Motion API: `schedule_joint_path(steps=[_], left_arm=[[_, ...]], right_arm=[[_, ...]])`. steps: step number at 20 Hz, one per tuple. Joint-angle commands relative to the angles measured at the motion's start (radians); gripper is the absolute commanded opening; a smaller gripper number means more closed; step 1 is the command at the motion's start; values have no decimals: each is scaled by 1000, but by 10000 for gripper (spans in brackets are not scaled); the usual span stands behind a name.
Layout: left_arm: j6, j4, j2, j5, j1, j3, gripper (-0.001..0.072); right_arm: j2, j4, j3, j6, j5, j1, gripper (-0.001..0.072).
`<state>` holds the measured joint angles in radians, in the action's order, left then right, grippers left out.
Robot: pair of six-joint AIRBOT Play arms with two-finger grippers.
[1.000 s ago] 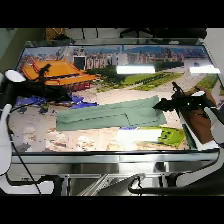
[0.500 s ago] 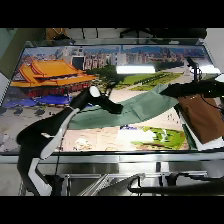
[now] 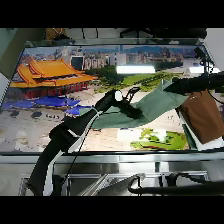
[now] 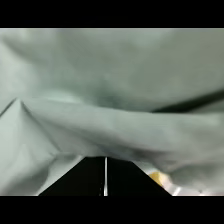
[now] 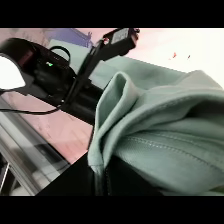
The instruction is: Fold the shirts.
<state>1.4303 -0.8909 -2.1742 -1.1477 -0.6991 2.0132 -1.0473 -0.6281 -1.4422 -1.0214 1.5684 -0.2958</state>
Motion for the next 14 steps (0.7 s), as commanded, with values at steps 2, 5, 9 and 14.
schedule_joint_path(steps=[2, 5, 9, 14], left_arm=[[-2, 5, 141, -249, 111, 59, 11], [-46, 5, 396, -334, 254, -71, 12], [-106, 65, 809, -270, 450, -283, 12], [-149, 80, 1270, -165, 692, -573, 12]], right_arm=[[5, 1, -5, -19, 10, 5, 20], [5, 5, -5, -47, -23, 72, 20], [-10, 4, -3, -76, -280, 400, 21], [-245, -3, -3, -17, -785, 932, 110]])
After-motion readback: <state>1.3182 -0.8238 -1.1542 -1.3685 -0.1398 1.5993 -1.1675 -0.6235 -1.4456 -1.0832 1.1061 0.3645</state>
